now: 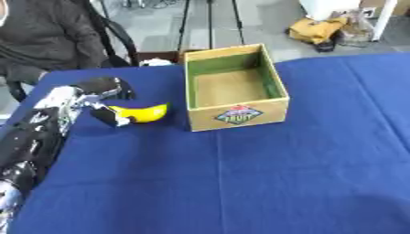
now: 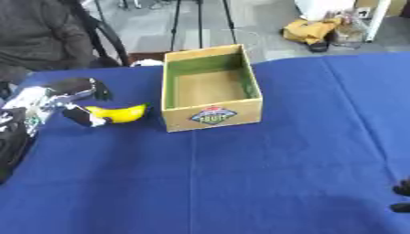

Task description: Pick up objects on the table and place them in the box.

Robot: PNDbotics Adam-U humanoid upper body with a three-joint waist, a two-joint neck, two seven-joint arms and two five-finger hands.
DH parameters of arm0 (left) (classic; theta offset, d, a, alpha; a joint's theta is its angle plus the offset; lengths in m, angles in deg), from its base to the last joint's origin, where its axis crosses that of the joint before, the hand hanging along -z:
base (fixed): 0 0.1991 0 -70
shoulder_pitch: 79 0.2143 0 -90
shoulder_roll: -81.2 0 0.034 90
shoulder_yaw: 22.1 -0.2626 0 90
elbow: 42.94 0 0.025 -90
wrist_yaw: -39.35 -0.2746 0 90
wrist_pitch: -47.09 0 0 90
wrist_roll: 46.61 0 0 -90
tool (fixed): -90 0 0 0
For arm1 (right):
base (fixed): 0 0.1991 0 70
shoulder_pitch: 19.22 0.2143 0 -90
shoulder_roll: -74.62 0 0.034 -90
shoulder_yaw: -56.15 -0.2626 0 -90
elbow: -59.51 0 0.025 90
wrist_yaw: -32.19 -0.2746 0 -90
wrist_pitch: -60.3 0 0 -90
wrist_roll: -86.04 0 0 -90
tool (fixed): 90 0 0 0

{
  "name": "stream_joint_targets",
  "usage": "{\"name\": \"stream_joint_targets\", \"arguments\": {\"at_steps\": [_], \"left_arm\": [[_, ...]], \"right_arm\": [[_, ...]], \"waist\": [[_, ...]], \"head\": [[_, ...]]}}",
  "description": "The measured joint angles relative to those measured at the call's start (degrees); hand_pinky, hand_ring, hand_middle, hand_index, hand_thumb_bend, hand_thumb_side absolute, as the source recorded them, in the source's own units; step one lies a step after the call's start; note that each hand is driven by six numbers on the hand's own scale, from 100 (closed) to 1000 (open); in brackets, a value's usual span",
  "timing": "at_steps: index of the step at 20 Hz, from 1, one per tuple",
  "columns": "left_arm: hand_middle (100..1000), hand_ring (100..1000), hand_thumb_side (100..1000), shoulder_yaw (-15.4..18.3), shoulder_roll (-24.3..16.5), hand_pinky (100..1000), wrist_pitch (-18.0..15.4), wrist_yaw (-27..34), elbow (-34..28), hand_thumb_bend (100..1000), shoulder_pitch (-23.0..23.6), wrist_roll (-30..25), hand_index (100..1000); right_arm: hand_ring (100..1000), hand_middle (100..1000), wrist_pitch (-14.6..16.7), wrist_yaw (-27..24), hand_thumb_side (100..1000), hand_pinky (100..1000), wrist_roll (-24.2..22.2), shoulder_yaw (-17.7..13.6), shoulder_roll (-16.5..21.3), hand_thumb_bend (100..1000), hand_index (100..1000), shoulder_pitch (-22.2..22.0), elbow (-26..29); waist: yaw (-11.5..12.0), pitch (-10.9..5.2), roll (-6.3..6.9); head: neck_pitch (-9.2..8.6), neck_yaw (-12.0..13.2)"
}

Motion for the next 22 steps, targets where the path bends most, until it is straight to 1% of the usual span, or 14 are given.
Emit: {"name": "stream_joint_targets", "arguments": {"at_steps": [7, 16, 22], "left_arm": [[624, 647, 497, 0.0, 0.1, 684, -0.2, 0.2, 0.3, 464, 0.0, -1.7, 782], [610, 627, 547, 0.0, 0.6, 672, -0.4, 0.4, 0.5, 455, 0.0, -3.1, 774], [596, 613, 552, 0.0, 0.6, 662, -0.4, 0.4, 0.6, 435, 0.0, -3.7, 756]], "right_arm": [[714, 650, 0.0, 0.0, 913, 572, 0.0, 0.0, 0.0, 100, 708, 0.0, 0.0], [714, 650, 0.0, 0.0, 916, 571, -0.1, 0.0, 0.0, 100, 708, 0.0, 0.0], [714, 650, 0.0, 0.0, 916, 571, -0.1, 0.0, 0.0, 100, 708, 0.0, 0.0]], "waist": [[-0.1, 0.02, -0.01], [-0.3, 0.2, 0.0], [-0.3, 0.42, 0.01]], "head": [[0.0, 0.0], [-0.01, 0.0], [-0.01, 0.0]]}}
